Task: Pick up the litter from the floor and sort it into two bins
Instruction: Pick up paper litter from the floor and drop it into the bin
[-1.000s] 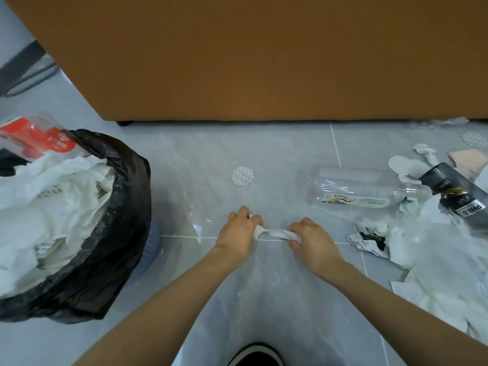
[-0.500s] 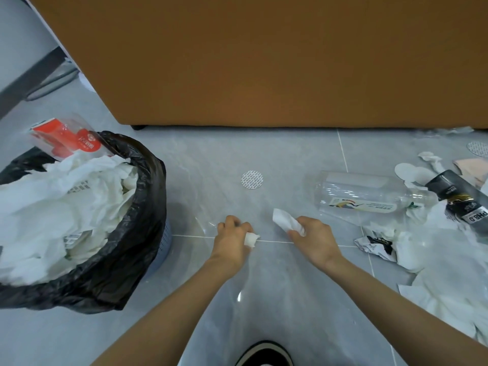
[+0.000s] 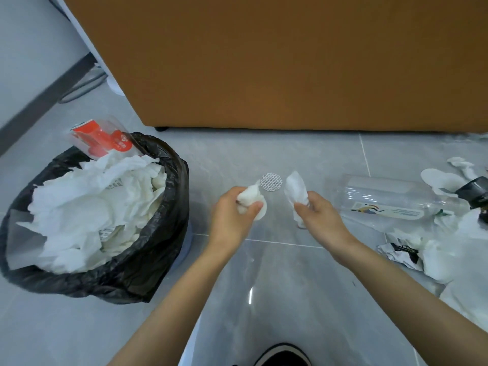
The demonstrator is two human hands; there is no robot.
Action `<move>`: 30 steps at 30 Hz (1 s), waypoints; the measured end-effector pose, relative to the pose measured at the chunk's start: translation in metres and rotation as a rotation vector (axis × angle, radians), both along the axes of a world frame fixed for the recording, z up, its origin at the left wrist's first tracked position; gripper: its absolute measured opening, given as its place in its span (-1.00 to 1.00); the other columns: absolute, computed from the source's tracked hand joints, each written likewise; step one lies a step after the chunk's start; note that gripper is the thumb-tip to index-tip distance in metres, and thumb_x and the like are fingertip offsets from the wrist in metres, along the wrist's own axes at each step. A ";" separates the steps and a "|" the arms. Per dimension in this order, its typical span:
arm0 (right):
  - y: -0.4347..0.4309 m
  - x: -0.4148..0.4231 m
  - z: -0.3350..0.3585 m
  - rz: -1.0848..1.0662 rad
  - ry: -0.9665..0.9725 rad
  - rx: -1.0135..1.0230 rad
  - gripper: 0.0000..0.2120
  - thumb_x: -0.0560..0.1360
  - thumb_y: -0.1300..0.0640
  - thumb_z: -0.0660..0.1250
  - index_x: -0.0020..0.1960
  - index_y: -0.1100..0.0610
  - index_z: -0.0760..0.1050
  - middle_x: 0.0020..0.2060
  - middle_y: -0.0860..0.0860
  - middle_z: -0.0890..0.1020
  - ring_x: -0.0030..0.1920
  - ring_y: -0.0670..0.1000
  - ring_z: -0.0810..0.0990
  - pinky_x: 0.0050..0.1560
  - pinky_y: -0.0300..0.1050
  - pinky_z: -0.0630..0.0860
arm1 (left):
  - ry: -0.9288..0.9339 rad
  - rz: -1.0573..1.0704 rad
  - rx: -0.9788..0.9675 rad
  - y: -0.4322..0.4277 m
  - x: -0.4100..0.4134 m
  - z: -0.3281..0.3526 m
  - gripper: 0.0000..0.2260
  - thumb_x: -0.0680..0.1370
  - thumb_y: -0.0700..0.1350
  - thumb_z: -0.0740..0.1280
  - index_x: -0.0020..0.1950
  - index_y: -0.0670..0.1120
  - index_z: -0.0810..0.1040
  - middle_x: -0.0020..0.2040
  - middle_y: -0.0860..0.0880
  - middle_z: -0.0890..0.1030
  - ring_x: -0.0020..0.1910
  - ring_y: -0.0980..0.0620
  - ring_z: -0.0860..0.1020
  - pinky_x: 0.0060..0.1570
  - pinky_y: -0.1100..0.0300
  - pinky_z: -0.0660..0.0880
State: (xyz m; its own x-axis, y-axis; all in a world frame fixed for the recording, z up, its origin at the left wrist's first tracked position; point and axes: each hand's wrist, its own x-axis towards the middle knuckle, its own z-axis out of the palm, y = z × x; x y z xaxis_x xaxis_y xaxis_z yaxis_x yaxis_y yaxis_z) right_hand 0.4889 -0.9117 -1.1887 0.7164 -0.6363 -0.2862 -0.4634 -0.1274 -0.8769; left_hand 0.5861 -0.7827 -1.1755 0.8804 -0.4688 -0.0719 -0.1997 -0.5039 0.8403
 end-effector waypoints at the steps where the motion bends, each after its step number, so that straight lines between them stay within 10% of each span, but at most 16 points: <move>1: 0.002 0.005 0.009 0.012 -0.033 -0.009 -0.90 0.58 0.19 0.18 0.01 0.14 0.47 -0.22 0.02 0.52 -0.23 -0.02 0.51 0.02 0.03 0.52 | -0.046 0.002 -0.029 0.004 0.001 0.013 -0.78 0.49 -0.16 0.40 0.12 -0.08 0.54 -0.09 0.08 0.55 -0.19 0.19 0.50 -0.24 0.54 0.37; 5: 0.018 0.030 0.055 0.075 -0.169 0.018 -0.82 0.59 0.22 0.13 0.01 0.28 0.47 -0.29 -0.03 0.46 -0.23 -0.04 0.46 0.02 -0.01 0.50 | -0.224 0.045 -0.104 0.026 0.008 0.061 -0.80 0.53 -0.10 0.34 0.15 0.00 0.53 0.04 0.06 0.56 0.00 0.14 0.51 -0.18 0.55 0.37; 16: 0.118 0.114 0.126 0.519 -0.375 -0.094 -0.72 0.59 0.25 0.04 0.14 0.22 0.49 -0.13 0.08 0.53 -0.22 0.03 0.49 -0.22 -0.10 0.36 | -0.449 0.327 -0.093 0.118 0.045 0.111 -0.84 0.60 -0.11 0.15 -0.10 0.04 0.48 -0.25 0.05 0.48 -0.27 0.09 0.42 -0.31 0.21 0.35; 19: 0.143 0.128 0.126 0.670 -0.342 -0.226 -0.56 0.60 0.26 0.04 0.46 0.08 0.26 0.26 0.09 0.45 0.09 0.05 0.49 0.06 -0.20 0.40 | -0.557 0.417 -0.005 0.143 0.057 0.110 -0.83 0.60 -0.12 0.16 -0.05 -0.11 0.53 -0.14 -0.08 0.55 -0.14 -0.05 0.49 -0.17 0.06 0.43; 21: 0.155 0.133 0.121 0.771 -0.311 -0.316 -0.46 0.61 0.27 0.02 0.54 0.01 0.02 0.52 0.01 0.11 0.49 -0.01 0.15 0.40 -0.19 0.15 | -0.636 0.425 0.098 0.158 0.066 0.104 -0.84 0.59 -0.13 0.16 -0.06 -0.09 0.53 -0.13 -0.02 0.53 -0.11 -0.06 0.48 -0.12 0.04 0.42; 30: 0.172 0.146 0.101 1.106 0.113 -0.966 -0.43 0.52 0.35 0.16 0.49 0.13 0.13 0.55 0.02 -0.05 0.54 0.07 -0.17 0.49 0.18 -0.14 | -0.505 0.330 0.505 0.181 0.094 0.067 -0.68 0.52 -0.11 0.22 -0.43 -0.08 0.31 -0.42 -0.06 0.42 -0.23 -0.14 0.44 -0.41 0.15 0.22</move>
State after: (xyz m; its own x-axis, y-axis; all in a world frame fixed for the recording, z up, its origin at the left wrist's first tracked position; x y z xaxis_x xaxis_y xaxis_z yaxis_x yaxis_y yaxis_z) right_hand 0.6347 -0.7394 -1.0873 0.9579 0.2352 -0.1644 0.1982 -0.9566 -0.2138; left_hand 0.6803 -0.6016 -1.1087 0.9514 -0.1945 0.2389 -0.2698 -0.9005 0.3412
